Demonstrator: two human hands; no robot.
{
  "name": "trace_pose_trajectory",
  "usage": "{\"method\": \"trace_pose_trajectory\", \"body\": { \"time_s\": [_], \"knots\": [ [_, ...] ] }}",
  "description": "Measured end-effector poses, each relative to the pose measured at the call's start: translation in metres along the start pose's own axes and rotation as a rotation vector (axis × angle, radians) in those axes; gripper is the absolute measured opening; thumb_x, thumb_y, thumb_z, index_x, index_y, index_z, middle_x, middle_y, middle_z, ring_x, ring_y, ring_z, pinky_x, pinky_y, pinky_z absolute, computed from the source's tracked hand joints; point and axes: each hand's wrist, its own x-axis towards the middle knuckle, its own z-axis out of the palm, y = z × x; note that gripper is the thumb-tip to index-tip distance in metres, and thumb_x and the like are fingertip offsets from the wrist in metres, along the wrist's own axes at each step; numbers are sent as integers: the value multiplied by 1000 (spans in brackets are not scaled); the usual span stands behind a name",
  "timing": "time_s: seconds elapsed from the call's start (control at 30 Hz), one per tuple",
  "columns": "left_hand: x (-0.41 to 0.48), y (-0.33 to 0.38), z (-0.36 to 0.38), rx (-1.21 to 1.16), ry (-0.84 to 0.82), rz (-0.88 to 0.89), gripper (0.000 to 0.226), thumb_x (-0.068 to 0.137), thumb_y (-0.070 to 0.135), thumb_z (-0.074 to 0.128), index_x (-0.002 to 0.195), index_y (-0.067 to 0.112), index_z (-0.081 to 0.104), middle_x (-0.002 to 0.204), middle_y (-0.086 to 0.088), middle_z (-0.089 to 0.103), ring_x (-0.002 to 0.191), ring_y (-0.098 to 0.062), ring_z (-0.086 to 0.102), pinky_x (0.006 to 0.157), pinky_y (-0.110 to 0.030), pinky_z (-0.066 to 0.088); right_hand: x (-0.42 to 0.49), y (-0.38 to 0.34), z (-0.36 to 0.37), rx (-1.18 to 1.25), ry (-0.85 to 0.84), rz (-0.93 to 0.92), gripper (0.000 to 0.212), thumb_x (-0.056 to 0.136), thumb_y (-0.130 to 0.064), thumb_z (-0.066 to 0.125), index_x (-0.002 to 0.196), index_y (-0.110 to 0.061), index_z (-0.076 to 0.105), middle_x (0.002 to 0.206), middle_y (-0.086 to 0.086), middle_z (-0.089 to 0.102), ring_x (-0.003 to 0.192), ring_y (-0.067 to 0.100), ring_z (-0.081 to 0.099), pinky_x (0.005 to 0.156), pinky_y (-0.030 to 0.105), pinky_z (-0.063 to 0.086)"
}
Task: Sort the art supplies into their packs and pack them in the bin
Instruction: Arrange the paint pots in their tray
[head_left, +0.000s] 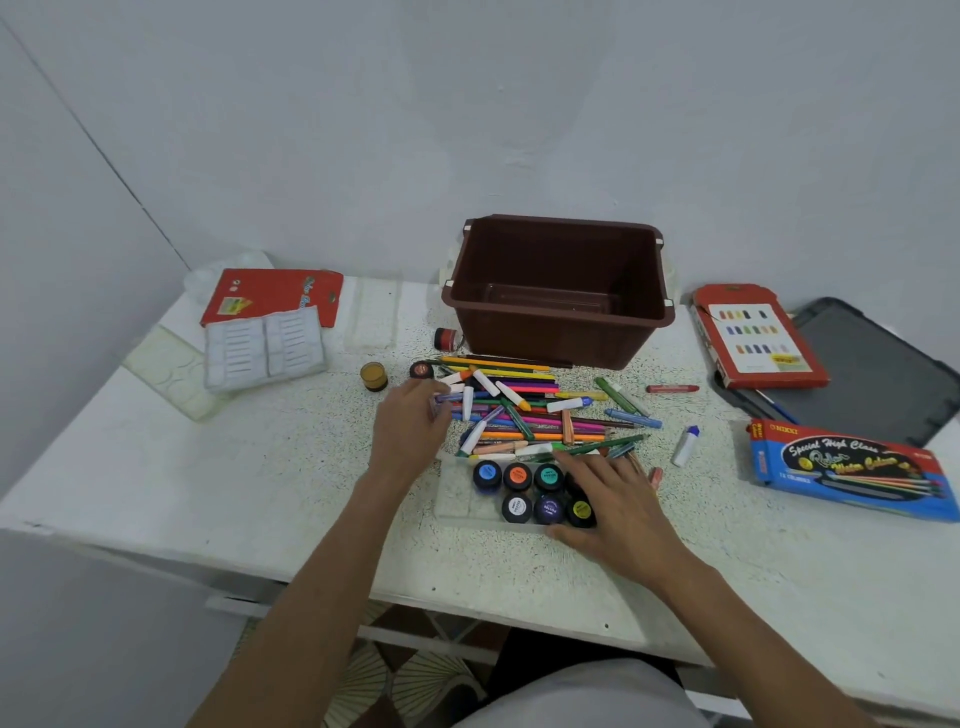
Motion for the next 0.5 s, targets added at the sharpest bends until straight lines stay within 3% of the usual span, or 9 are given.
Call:
{"method": "trace_pose_trajectory", "body": {
  "time_s": [0.13, 0.27, 0.4, 0.5],
  "knots": [
    [31, -12, 4, 135, -32, -23, 35, 92, 24, 58, 125, 15, 62, 119, -13, 62, 105, -28, 57, 87, -42, 49, 1, 0, 1, -10, 1, -3, 88, 77, -70, 61, 149, -27, 35, 133, -7, 52, 112, 20, 45, 96, 34, 38],
    [48, -15, 7, 365, -165, -74, 38, 100, 32, 46, 137, 26, 55, 140, -15, 49, 124, -35, 46, 101, -48, 39, 1, 0, 0, -6, -2, -1, 88, 76, -70, 61, 149, -27, 35, 133, -7, 52, 112, 19, 44, 95, 34, 39],
    [56, -14, 9, 369, -227, -93, 34, 102, 31, 43, 132, 25, 58, 128, -14, 55, 114, -35, 53, 94, -47, 45, 1, 0, 1, -3, 18, -5, 87, 75, -74, 53, 146, -25, 41, 128, -6, 55, 107, 20, 47, 91, 35, 42],
    [55, -19, 11, 257, -139, -118, 31, 100, 23, 47, 127, 20, 61, 123, -16, 56, 106, -35, 57, 87, -48, 51, 1, 0, 2, -6, 39, -11, 87, 74, -75, 48, 144, -25, 44, 124, -5, 57, 104, 21, 49, 89, 36, 45]
  ]
}}
